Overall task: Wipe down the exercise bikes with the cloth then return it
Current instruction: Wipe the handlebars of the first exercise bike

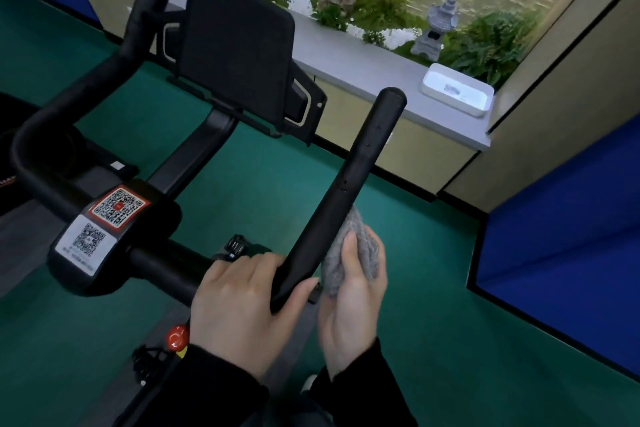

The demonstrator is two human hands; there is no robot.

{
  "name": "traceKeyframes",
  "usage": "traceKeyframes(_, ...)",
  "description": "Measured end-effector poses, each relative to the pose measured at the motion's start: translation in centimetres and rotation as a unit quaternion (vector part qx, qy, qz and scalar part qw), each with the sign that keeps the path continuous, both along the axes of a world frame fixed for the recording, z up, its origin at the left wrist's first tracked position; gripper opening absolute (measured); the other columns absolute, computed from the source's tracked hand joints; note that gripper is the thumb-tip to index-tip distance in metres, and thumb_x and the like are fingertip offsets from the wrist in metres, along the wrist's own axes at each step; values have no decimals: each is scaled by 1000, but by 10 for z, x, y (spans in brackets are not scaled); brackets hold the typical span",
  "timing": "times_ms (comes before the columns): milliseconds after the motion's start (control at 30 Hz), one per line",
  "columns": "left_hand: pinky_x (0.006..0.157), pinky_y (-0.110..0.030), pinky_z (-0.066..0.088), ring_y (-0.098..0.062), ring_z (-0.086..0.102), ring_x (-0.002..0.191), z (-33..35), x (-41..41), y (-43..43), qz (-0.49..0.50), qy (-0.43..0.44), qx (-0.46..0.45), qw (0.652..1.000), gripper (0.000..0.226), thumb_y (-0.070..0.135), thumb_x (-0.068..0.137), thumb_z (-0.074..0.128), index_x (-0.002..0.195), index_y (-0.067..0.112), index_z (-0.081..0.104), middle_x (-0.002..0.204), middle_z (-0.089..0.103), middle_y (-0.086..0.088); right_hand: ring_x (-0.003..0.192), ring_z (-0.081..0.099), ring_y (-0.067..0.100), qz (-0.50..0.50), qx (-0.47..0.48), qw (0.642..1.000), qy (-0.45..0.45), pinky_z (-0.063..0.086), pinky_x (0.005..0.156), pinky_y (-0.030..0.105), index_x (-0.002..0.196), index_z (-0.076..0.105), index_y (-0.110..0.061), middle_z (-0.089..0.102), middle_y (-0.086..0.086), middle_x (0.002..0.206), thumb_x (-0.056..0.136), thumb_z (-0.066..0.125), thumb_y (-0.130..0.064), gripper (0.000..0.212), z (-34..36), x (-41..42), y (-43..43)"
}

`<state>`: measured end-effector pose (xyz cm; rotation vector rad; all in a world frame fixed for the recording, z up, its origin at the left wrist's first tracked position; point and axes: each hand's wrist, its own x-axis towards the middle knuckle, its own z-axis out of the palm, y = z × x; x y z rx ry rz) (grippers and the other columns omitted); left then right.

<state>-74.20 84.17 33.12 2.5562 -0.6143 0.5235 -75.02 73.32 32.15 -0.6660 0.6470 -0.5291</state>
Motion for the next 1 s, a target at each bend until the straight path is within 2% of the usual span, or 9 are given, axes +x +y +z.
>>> traceKeyframes(200, 63, -31, 33, -25, 56, 53, 1, 2, -1, -7, -9, 9, 1000, 44, 52, 85, 51, 76, 11, 66, 60, 60, 2, 108, 58, 30, 60, 101, 993, 9, 42, 102, 51, 126, 53, 0, 60, 25, 126, 96, 50, -13, 33, 5, 12, -11)
traceKeyframes(367, 63, -32, 35, -25, 57, 53, -1, 2, 0, -14, -6, 6, 1000, 45, 52, 87, 50, 77, 11, 66, 60, 60, 2, 105, 61, 33, 86, 121, 989, 18, 49, 96, 47, 125, 53, 3, 59, 29, 124, 96, 50, -14, 34, 1, 0, -4)
traceKeyframes(500, 65, -32, 35, -26, 59, 56, 1, 2, 1, -27, 7, 11, 1000, 44, 51, 85, 51, 77, 11, 66, 63, 61, 1, 95, 62, 26, 88, 136, 986, 34, 54, 84, 37, 129, 52, 4, 63, 21, 116, 96, 49, -13, 37, 8, 17, -17)
traceKeyframes(633, 60, -33, 49, -25, 62, 66, 13, 2, -3, -7, 78, 8, 997, 54, 60, 82, 45, 86, 10, 67, 73, 64, 0, 111, 60, 34, 59, 107, 992, 25, 45, 102, 48, 126, 53, 4, 62, 25, 123, 96, 51, -10, 33, 5, 10, -16)
traceKeyframes(700, 58, -32, 52, -24, 65, 74, 21, 5, -10, 13, 113, 4, 994, 62, 64, 81, 41, 97, 10, 67, 81, 67, -1, 106, 60, 35, 41, 71, 997, 9, 43, 103, 50, 121, 54, 6, 64, 25, 115, 94, 52, -7, 30, 1, 3, -12)
traceKeyframes(767, 59, -32, 52, -24, 65, 79, 26, 9, -19, 16, 120, 7, 993, 65, 66, 81, 40, 103, 10, 66, 86, 67, -1, 96, 59, 30, 22, 11, 1000, 4, 45, 96, 47, 112, 55, 7, 63, 21, 102, 93, 54, -4, 22, 0, 1, -11)
traceKeyframes(867, 62, -33, 49, -23, 62, 84, 26, 14, -29, 7, 145, -19, 989, 52, 59, 81, 48, 104, 14, 63, 89, 65, 1, 87, 59, 21, -19, -166, 985, 35, 47, 83, 37, 96, 62, -6, 64, 9, 90, 90, 59, 0, 9, 2, 6, -20)
traceKeyframes(933, 62, -34, 48, -23, 61, 83, 25, 16, -31, 7, 154, -31, 988, 42, 51, 80, 54, 102, 16, 63, 88, 64, 2, 91, 63, 15, -37, -322, 945, 36, 48, 85, 30, 94, 66, -14, 67, 5, 95, 87, 65, 0, 16, 5, 10, -30)
traceKeyframes(1000, 57, -33, 49, -23, 62, 76, 24, 17, -30, 9, 146, -25, 989, 36, 46, 79, 63, 96, 15, 64, 82, 63, 2, 100, 63, 18, -30, -483, 875, 8, 49, 89, 27, 97, 69, -13, 67, 5, 102, 81, 69, 1, 21, 8, 12, -38)
